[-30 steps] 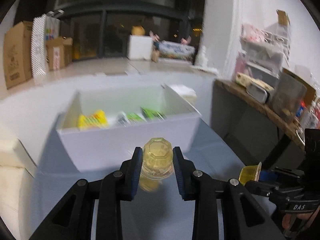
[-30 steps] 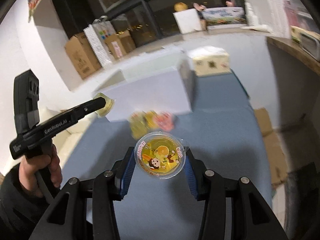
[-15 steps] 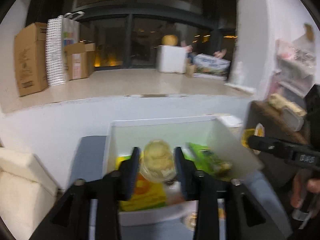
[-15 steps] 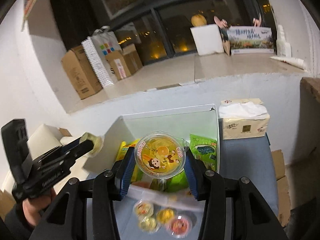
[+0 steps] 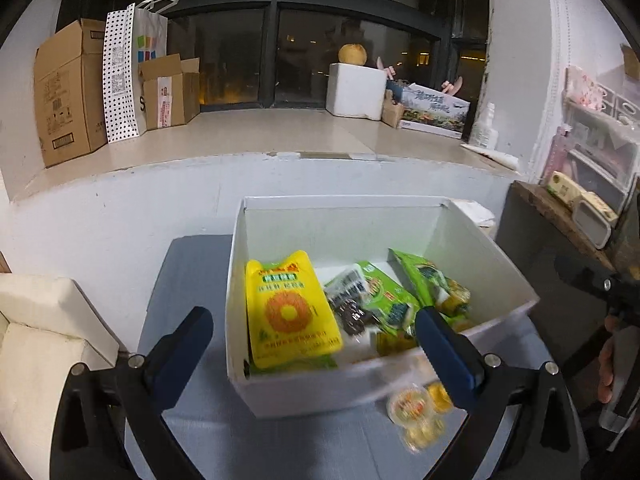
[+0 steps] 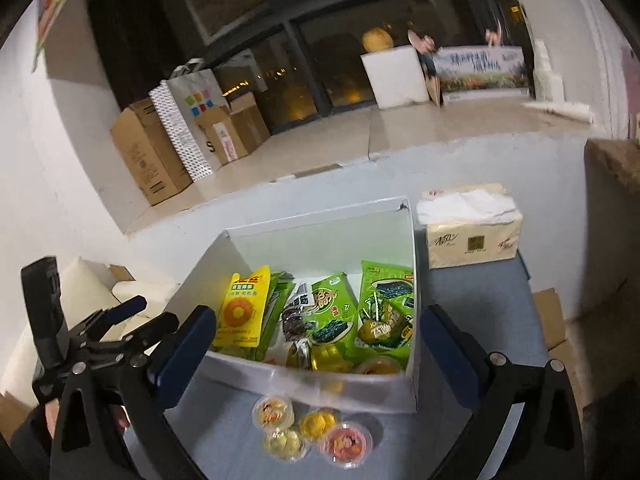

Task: Organize snacks
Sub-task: 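Lower both jelly cups into the white box and open both tools, then grasp the pink cartoon-labelled jelly cup with the right tool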

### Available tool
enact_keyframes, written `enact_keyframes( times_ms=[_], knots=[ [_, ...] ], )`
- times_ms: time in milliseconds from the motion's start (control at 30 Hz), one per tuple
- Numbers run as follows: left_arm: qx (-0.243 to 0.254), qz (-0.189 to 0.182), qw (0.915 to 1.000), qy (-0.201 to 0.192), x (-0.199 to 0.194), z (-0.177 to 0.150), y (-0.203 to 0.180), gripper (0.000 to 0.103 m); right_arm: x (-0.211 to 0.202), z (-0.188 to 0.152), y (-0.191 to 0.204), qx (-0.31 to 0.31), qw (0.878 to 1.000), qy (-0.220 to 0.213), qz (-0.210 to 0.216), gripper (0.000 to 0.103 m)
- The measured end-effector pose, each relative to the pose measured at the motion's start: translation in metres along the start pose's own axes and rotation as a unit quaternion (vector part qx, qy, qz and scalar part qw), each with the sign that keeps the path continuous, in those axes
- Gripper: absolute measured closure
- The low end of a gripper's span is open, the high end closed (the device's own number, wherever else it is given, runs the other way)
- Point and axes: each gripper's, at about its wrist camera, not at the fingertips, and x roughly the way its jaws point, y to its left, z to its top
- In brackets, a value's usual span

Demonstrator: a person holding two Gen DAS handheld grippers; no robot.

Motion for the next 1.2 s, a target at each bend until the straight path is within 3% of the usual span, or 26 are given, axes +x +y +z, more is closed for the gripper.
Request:
enact_keyframes(
  times_ms=[100,267,500,767,1133,1167,1200],
  knots=[
    [0.005,-0.022,0.9997,0.008,-0.022,-0.016,-0.007,0.0,-0.025,-0.024,0.01,-0.012,1.0,0.004,0.018,0.0],
    [-0.001,-0.056,0.9983,0.013,-0.061,-0.059,-0.017,0.0,-0.049,-0.087,0.018,-0.037,0.999,0.031,0.002,0.0],
    [-0.012,-0.076,0.9964,0.034,-0.095,-0.121,-0.035,0.0,-0.036,-0.148,0.01,-0.032,0.996,0.083,-0.017,0.0],
    [-0.024,-0.072,0.9957,0.053,-0.116,-0.157,-0.036,0.0,0.005,-0.128,-0.011,-0.019,0.995,0.091,-0.043,0.0],
    [-0.032,-0.074,0.9943,0.071,-0.112,-0.165,-0.033,0.0,0.069,-0.108,-0.025,-0.02,0.989,0.138,-0.05,0.0],
    [-0.03,-0.074,0.9943,0.071,-0.111,-0.165,-0.034,0.0,0.072,-0.109,-0.026,-0.02,0.989,0.14,-0.053,0.004],
    [-0.029,-0.074,0.9943,0.072,-0.11,-0.165,-0.035,0.0,0.075,-0.11,-0.028,-0.021,0.988,0.144,-0.056,0.023]
  ],
)
